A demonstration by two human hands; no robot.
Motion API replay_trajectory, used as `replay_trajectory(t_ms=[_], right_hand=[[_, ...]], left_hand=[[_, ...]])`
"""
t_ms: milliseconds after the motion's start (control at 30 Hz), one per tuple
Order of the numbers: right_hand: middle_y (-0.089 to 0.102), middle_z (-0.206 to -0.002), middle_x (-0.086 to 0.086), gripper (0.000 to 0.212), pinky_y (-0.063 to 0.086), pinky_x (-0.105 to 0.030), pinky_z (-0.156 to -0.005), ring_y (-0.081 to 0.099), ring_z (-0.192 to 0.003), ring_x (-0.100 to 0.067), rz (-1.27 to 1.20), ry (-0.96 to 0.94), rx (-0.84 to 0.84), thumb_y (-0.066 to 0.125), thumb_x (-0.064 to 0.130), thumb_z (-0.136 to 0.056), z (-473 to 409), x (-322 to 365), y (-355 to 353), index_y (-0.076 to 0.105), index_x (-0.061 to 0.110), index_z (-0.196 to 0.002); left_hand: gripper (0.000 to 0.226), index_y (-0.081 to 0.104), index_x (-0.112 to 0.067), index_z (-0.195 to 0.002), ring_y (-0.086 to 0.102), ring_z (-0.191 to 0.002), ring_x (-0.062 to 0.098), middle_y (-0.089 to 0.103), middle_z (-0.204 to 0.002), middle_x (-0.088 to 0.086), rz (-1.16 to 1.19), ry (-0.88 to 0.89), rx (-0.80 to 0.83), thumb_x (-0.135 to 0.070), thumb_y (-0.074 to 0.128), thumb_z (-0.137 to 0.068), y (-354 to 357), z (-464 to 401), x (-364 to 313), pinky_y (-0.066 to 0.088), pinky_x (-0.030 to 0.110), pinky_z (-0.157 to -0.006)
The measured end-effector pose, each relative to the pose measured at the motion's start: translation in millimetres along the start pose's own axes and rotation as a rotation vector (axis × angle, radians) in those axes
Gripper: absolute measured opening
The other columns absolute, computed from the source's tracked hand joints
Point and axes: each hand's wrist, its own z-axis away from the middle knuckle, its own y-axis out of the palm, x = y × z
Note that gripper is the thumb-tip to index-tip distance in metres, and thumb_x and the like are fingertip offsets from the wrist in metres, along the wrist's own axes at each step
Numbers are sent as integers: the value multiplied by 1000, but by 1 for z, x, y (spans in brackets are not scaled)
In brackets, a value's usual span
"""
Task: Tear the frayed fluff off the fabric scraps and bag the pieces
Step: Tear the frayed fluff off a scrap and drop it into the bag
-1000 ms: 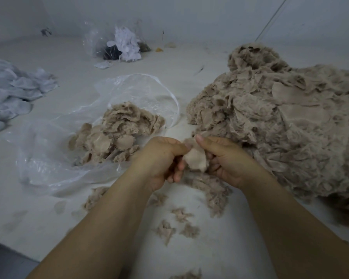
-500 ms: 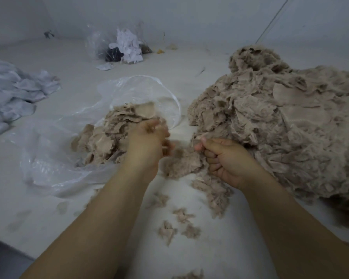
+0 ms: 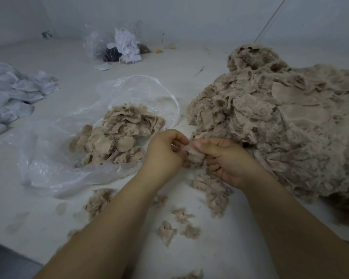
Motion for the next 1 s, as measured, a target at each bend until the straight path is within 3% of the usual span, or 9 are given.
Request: replay_trajectory(t_ms=[67, 133, 233, 333, 500, 633, 767, 900, 1000], right_hand=[[54, -48, 12, 19, 30, -13, -35, 39, -36, 1, 60, -14, -8, 65, 13, -91, 0, -1, 1, 69, 8, -108], [54, -50, 9, 11, 29, -14, -35, 35, -37, 0, 85, -8, -45, 66, 10, -90, -1, -1, 1, 70, 10, -100], [54, -53, 2, 9, 28, -15, -35, 34, -37, -2, 94, 5, -88, 64, 9, -91, -2, 0, 1, 71, 9, -85], [51, -50, 3, 16, 27, -14, -33, 32, -36, -2, 85, 5, -60, 59, 10, -95, -2, 0, 1, 68, 9, -81], [47, -52, 6, 9, 26, -16, -36, 31, -39, -3, 58, -22, -32, 64, 17, -93, -4, -1, -1, 68, 13, -99], [39, -52, 5, 17, 23, -17, -36, 27, -40, -4, 87, -18, -5, 67, 24, -90, -4, -2, -1, 61, 14, -78], [32, -48, 9, 28, 22, -16, -34, 24, -39, -3, 9, 12, -41, 60, 13, -96, -6, -2, -2, 52, 17, -69], [33, -49, 7, 33, 20, -15, -34, 24, -38, -2, -44, 37, -51, 55, 11, -97, -6, -1, -3, 50, 18, -65], [37, -49, 7, 39, 20, -14, -34, 26, -37, -2, -67, 46, -60, 54, 11, -98, -5, 0, -2, 53, 20, -59]], left_hand=[[27, 65, -11, -85, 69, -71, 42, 65, -88, 27, 70, 20, -6, 16, 63, -83, 1, -1, -4, 61, 48, -67], [32, 65, -10, -83, 69, -71, 41, 65, -90, 26, 117, 21, -13, 21, 62, -79, 2, -1, -5, 62, 43, -66], [35, 67, -12, -80, 67, -74, 44, 66, -82, 15, 117, 28, -41, 22, 62, -76, 0, -1, -1, 61, 51, -71], [34, 70, -17, -73, 69, -67, 36, 68, -73, 16, 97, 39, -76, 16, 67, -78, -3, -1, 2, 59, 55, -70], [21, 74, -19, -73, 69, -76, 29, 72, -75, 4, 106, 105, -59, 0, 73, -82, 0, 2, -3, 58, 53, -76], [18, 73, -12, -72, 65, -77, 44, 70, -76, 19, 181, 86, -69, -16, 69, -89, 2, 4, -7, 56, 60, -77], [23, 70, -19, -64, 66, -69, 27, 71, -72, 9, 221, 26, -167, -4, 81, -76, 0, 3, -5, 58, 46, -73], [34, 64, -19, -63, 61, -63, 17, 66, -68, 4, 319, -11, -248, 11, 77, -74, 0, 1, -5, 57, 39, -69], [34, 62, -17, -66, 59, -67, 19, 64, -68, 4, 373, 12, -297, 14, 73, -75, -1, -1, -6, 55, 38, -71]])
